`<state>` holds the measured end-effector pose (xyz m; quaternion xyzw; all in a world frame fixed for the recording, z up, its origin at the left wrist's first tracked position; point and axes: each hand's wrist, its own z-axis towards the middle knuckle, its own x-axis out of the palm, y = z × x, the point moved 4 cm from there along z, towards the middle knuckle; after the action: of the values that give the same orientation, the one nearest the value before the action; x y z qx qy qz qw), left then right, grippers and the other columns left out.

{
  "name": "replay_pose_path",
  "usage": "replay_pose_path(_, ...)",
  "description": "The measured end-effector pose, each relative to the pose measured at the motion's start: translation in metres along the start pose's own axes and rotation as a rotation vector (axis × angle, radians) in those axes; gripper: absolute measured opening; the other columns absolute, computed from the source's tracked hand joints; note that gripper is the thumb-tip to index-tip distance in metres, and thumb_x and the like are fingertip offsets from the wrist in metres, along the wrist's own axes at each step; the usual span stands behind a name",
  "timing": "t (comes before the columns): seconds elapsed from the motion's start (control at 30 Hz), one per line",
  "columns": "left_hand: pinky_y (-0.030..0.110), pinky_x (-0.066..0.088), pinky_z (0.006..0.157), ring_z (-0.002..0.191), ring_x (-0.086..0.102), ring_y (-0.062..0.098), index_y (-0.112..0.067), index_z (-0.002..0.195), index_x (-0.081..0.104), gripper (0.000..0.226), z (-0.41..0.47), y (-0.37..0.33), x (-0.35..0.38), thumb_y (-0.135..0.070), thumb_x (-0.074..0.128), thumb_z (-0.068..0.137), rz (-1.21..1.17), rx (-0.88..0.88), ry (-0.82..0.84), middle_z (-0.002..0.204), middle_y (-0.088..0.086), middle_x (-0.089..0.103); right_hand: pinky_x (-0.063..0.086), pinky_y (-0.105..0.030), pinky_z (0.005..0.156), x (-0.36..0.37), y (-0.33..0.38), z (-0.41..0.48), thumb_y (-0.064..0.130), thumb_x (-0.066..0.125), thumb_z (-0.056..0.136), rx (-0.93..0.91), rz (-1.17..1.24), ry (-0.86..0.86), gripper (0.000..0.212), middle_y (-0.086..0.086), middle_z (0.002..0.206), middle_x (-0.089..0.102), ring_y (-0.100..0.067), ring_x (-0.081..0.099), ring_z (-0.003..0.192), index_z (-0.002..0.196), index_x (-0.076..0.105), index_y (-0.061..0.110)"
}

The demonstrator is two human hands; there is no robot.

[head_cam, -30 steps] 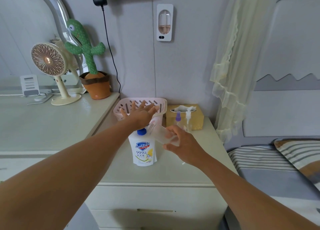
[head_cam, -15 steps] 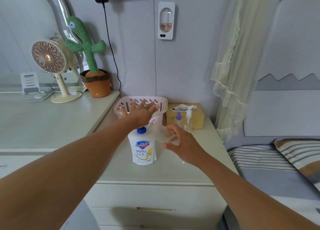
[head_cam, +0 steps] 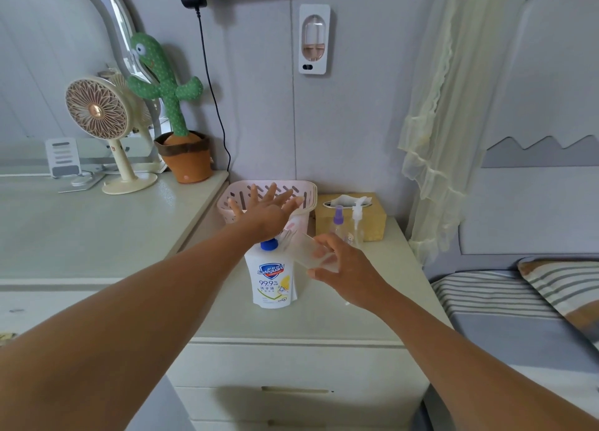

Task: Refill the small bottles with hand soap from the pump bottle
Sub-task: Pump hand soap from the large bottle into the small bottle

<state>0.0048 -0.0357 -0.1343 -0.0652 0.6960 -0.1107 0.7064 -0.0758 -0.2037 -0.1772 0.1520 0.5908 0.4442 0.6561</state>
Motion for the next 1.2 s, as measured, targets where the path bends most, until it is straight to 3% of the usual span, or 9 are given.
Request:
replay_pose_path(0.47,0.066,-0.02,0.1,0.142,-0.021,0.028,-0.048,0.145,0.007,0.049,-0.007,-0.003,-0.009,-0.057,0.011,0.097,0.034,-0.023,0.015,0.158,-0.006,-0.012,0.037,-0.007,0.071,0.001,0.003,0.0,0.025,0.069,0.081,0.0,0.02,-0.01,0.045,0.01,0.11,0.056,-0.009,0.057,0.095,0.121,0.048,0.027)
replay_pose_path(0.7,0.064,-0.021,0.101,0.143,-0.018,0.025,-0.044,0.148,0.01,0.058,-0.012,-0.001,0.004,-0.064,0.007,0.093,-0.016,-0.068,0.037,0.158,-0.007,-0.008,0.037,-0.007,0.069,0.01,-0.003,-0.005,0.025,0.069,0.082,0.016,0.032,0.005,0.043,0.007,0.112,0.058,-0.01,0.057,0.095,0.119,0.048,0.026)
replay_pose_path(0.9,0.055,-0.02,0.105,0.143,-0.017,0.024,-0.036,0.149,0.008,0.044,-0.028,-0.02,-0.022,-0.032,0.013,0.105,0.141,0.025,0.026,0.158,-0.003,-0.01,0.038,-0.008,0.072,0.004,0.003,0.0,0.028,0.069,0.082,0.003,0.008,-0.009,0.043,0.01,0.109,0.057,-0.008,0.058,0.095,0.119,0.047,0.028)
replay_pose_path(1.0,0.066,-0.018,0.104,0.143,-0.02,0.027,-0.046,0.146,0.009,0.047,-0.014,-0.005,-0.009,-0.052,0.011,0.1,0.026,-0.011,0.016,0.158,-0.005,-0.01,0.039,-0.009,0.073,0.005,0.003,0.0,0.027,0.07,0.082,-0.002,0.017,-0.01,0.044,0.008,0.11,0.059,-0.009,0.058,0.095,0.12,0.047,0.026)
replay_pose_path(1.1,0.064,-0.022,0.1,0.143,-0.019,0.025,-0.045,0.146,0.014,0.058,-0.011,0.004,0.004,-0.065,0.009,0.093,-0.05,-0.049,0.025,0.158,-0.006,-0.006,0.04,-0.011,0.072,0.011,-0.001,-0.003,0.026,0.07,0.082,0.006,0.033,0.002,0.044,0.007,0.111,0.059,-0.009,0.058,0.095,0.119,0.048,0.026)
replay_pose_path(1.2,0.063,-0.022,0.101,0.143,-0.019,0.026,-0.044,0.147,0.013,0.06,-0.011,0.002,0.006,-0.066,0.007,0.092,-0.024,-0.049,0.037,0.158,-0.005,-0.007,0.04,-0.011,0.073,0.012,-0.002,-0.004,0.025,0.07,0.081,0.009,0.041,-0.002,0.043,0.007,0.111,0.059,-0.009,0.057,0.095,0.119,0.048,0.027)
